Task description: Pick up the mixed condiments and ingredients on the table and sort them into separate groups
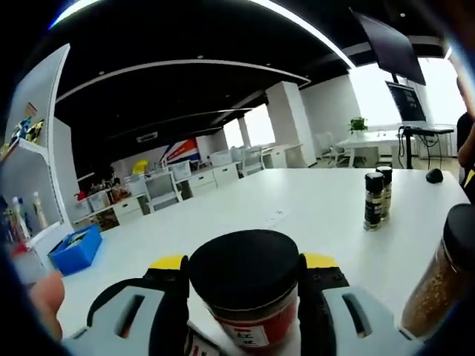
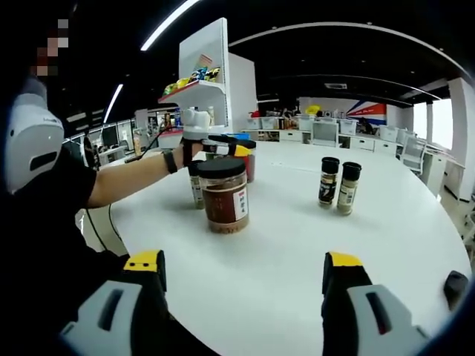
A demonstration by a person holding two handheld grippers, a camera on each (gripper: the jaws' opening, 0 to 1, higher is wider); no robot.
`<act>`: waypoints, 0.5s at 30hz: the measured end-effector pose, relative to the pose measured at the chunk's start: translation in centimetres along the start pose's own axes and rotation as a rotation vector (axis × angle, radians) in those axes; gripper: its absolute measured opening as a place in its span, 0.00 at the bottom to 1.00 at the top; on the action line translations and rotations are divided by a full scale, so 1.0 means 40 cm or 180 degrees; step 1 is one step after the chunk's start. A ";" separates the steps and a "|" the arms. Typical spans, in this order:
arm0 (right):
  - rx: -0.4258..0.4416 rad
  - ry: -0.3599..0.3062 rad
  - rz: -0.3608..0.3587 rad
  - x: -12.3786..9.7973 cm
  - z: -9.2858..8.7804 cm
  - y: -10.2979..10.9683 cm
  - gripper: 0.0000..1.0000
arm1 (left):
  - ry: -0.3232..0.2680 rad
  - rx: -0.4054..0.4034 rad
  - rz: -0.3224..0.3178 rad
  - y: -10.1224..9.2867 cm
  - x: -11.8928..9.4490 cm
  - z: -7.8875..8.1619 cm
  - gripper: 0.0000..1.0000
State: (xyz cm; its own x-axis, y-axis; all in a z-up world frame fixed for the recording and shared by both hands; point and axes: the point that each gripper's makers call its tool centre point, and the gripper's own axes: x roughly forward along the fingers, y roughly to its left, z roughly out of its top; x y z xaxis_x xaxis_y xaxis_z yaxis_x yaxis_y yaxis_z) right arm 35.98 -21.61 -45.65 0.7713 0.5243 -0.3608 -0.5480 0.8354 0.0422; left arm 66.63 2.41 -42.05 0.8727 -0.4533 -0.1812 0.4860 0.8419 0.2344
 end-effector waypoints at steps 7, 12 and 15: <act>-0.0010 -0.0017 -0.0017 -0.010 -0.003 -0.001 0.83 | -0.0055 0.0201 0.0072 0.003 -0.010 -0.001 0.56; -0.0016 -0.0033 -0.0011 -0.018 -0.003 0.003 0.83 | -0.0120 0.0651 0.0105 -0.027 -0.030 0.027 0.21; -0.0014 -0.0032 -0.0022 -0.022 -0.006 0.002 0.83 | -0.0304 0.0404 0.0003 -0.032 -0.035 0.050 0.09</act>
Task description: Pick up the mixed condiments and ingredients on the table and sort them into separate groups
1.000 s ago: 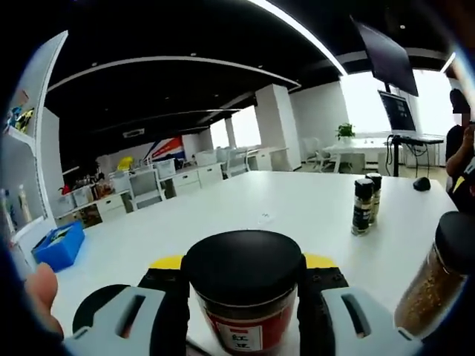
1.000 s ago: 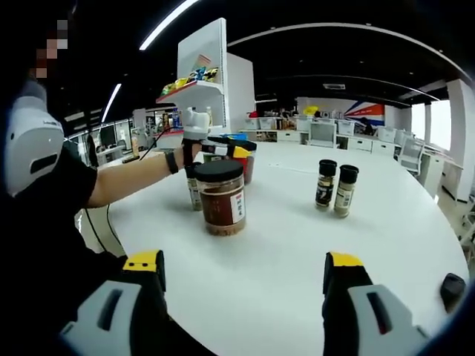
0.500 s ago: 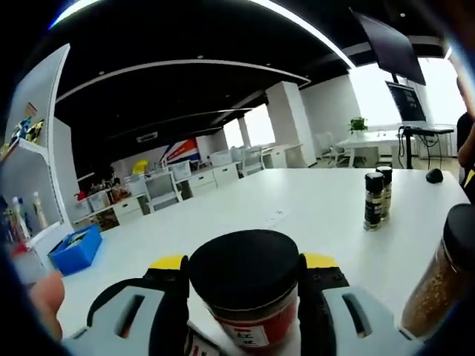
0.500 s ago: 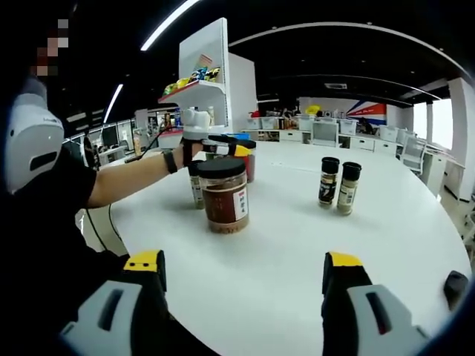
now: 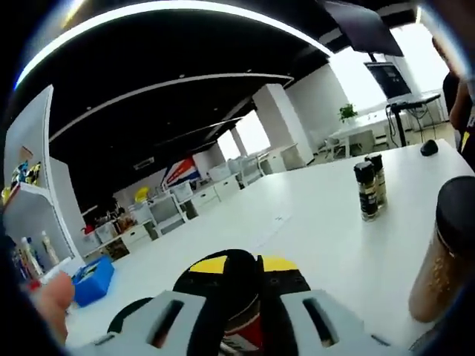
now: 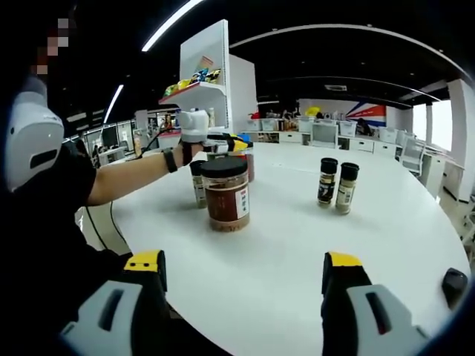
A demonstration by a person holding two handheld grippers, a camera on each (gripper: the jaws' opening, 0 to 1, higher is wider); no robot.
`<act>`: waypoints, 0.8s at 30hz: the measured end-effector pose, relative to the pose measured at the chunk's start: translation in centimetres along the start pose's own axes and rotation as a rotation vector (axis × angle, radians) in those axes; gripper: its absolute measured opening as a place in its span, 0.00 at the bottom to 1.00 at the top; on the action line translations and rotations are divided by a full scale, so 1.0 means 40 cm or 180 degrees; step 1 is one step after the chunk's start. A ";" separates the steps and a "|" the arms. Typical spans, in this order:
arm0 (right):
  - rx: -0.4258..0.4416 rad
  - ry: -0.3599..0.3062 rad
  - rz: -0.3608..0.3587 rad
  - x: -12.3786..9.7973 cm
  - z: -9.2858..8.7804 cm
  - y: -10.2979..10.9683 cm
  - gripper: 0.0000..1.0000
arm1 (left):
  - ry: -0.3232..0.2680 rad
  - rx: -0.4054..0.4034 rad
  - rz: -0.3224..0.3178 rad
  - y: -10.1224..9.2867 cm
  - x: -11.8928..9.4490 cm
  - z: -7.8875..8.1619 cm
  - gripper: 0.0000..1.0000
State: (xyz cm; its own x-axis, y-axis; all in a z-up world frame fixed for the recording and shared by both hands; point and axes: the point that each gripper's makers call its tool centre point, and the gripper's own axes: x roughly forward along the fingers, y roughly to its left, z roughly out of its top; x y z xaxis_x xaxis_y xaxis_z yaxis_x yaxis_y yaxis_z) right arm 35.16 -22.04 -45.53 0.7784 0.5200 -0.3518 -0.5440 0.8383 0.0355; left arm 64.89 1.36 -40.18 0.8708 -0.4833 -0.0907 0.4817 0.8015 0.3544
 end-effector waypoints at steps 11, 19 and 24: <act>-0.0001 -0.0027 -0.0003 -0.001 0.005 -0.002 0.83 | -0.0058 -0.0233 0.0032 0.056 -0.029 0.032 0.03; -0.0013 -0.0040 -0.0008 -0.003 0.009 -0.003 0.83 | -0.0241 -0.0546 -0.0019 0.114 -0.123 0.120 0.04; -0.0014 -0.0051 0.0005 -0.001 0.013 -0.002 0.83 | -0.0289 -0.0667 -0.0143 0.129 -0.237 0.170 0.08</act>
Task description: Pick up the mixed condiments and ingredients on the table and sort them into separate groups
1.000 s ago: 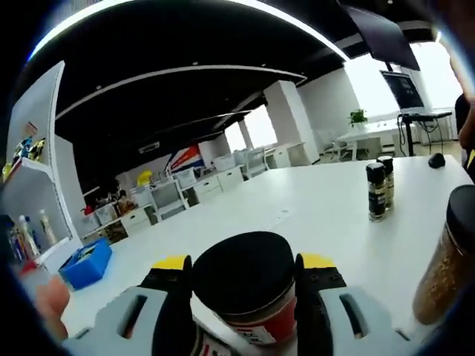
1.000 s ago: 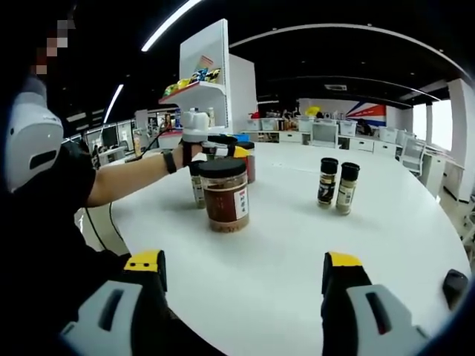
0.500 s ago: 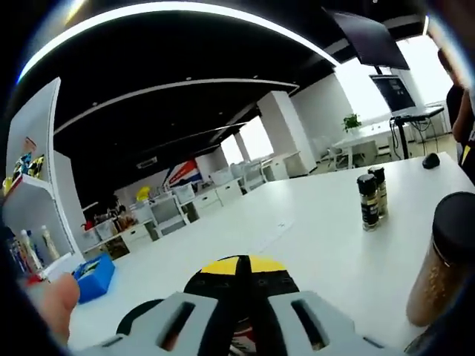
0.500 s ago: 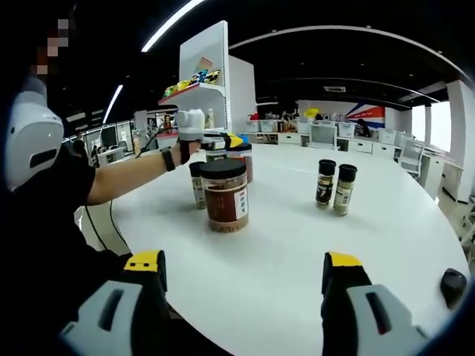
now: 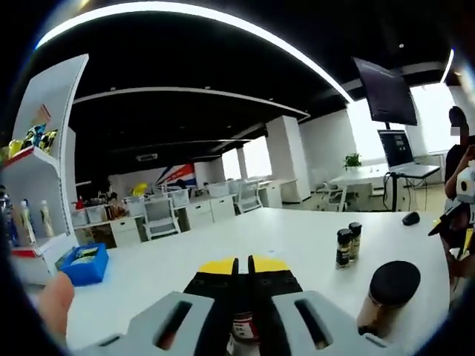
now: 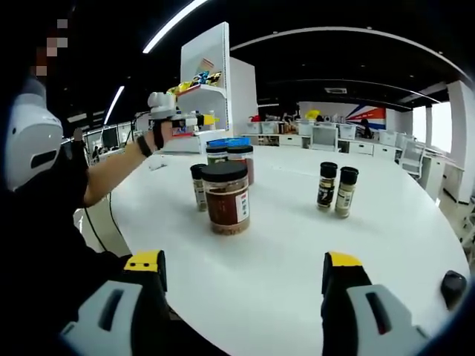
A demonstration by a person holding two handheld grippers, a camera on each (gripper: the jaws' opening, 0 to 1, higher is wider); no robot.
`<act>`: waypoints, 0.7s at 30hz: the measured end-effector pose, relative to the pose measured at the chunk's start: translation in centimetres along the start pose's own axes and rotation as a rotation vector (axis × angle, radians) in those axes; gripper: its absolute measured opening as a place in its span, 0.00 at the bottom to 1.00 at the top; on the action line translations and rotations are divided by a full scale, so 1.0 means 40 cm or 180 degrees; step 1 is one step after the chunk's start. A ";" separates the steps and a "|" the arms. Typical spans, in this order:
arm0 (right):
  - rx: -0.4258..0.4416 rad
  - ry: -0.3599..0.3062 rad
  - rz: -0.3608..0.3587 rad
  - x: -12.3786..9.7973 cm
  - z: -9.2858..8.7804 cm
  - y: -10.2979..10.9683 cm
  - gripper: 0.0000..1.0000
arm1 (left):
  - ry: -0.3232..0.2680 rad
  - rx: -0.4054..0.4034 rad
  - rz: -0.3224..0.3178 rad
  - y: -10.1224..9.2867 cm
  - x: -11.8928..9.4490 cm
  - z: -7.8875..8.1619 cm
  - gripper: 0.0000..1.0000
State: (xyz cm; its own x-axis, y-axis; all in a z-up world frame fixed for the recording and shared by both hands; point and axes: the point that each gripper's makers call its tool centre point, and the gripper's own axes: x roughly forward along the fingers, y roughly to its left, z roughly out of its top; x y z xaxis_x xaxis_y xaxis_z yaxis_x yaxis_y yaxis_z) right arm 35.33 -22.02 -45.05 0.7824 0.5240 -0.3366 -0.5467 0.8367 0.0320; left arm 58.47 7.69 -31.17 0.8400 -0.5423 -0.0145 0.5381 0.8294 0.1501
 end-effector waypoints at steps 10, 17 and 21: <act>-0.0049 -0.0003 0.0060 0.014 0.013 0.016 0.83 | 0.0132 0.0125 -0.0126 -0.053 -0.188 0.005 0.13; -0.0085 -0.0035 0.0107 0.020 0.030 0.032 0.83 | 0.0102 0.0403 -0.0088 -0.111 -0.293 0.001 0.13; -0.0111 -0.0029 0.0117 0.015 0.031 0.041 0.83 | 0.0320 0.0708 0.0031 -0.126 -0.348 -0.043 0.13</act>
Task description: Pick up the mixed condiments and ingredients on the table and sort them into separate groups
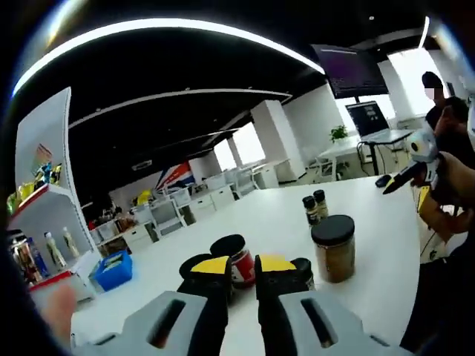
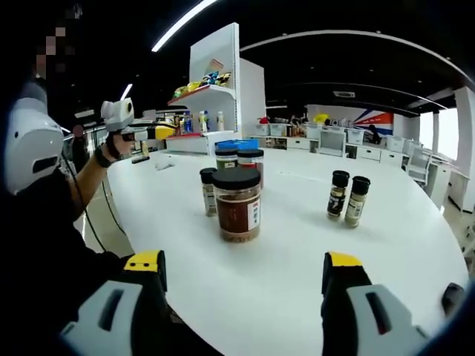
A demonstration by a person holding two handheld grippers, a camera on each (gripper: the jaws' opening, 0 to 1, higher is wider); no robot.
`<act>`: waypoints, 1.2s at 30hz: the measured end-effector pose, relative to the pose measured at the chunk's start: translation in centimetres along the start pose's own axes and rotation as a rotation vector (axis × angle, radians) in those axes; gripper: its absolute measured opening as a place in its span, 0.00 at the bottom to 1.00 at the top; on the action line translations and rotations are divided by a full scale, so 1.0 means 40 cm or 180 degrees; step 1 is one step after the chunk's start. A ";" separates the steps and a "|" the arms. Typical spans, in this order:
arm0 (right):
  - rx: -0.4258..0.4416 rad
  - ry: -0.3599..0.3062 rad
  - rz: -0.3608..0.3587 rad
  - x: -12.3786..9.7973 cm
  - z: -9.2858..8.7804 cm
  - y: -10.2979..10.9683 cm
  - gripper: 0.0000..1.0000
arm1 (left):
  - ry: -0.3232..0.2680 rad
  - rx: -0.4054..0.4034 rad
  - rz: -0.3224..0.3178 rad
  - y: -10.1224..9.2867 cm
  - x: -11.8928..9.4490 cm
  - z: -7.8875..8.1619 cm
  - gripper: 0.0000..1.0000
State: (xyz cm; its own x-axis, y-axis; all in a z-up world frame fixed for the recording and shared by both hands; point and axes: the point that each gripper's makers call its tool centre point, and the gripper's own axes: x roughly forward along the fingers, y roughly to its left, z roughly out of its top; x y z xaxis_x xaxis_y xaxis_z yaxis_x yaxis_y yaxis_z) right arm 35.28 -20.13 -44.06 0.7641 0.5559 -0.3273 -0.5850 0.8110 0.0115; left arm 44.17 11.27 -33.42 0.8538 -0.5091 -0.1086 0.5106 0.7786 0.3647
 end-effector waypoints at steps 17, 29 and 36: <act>0.0006 0.0060 -0.0027 -0.004 -0.020 0.005 0.83 | 0.0526 -0.0300 -0.0043 -0.050 -0.105 -0.178 0.17; -0.0010 0.0066 -0.0036 -0.002 -0.014 0.004 0.83 | 0.0886 -0.0463 -0.0066 -0.075 -0.111 -0.271 0.32; -0.0004 0.0072 -0.0022 0.001 -0.017 0.009 0.83 | 0.0899 -0.0585 -0.0037 -0.077 -0.107 -0.285 0.46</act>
State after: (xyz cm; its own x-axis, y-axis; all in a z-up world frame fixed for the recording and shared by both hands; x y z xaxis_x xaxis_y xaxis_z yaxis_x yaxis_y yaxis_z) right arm 34.93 -19.96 -44.71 0.7618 0.5461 -0.3485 -0.5802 0.8145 0.0079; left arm 40.10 15.23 -44.60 0.8290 -0.4165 -0.3732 0.5082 0.8396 0.1919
